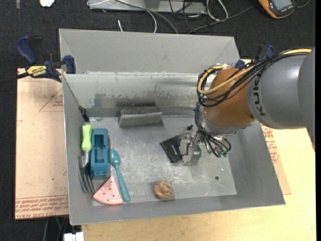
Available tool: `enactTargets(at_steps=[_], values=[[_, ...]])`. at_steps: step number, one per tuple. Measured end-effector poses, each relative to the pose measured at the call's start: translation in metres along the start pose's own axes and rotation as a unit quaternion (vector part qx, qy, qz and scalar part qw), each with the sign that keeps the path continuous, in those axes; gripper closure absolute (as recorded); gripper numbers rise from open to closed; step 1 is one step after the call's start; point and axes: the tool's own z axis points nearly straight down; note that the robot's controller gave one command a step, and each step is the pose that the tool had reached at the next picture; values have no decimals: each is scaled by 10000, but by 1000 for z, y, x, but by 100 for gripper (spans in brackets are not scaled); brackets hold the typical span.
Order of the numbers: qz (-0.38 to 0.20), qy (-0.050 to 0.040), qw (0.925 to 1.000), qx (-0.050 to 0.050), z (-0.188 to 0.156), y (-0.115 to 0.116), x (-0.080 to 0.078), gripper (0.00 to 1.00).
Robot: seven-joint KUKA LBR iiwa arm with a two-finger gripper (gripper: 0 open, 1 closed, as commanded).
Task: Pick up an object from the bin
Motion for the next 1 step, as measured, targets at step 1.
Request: enactTargets(at_steps=[1], values=[[1,0,10000,0,0,0,0,100]])
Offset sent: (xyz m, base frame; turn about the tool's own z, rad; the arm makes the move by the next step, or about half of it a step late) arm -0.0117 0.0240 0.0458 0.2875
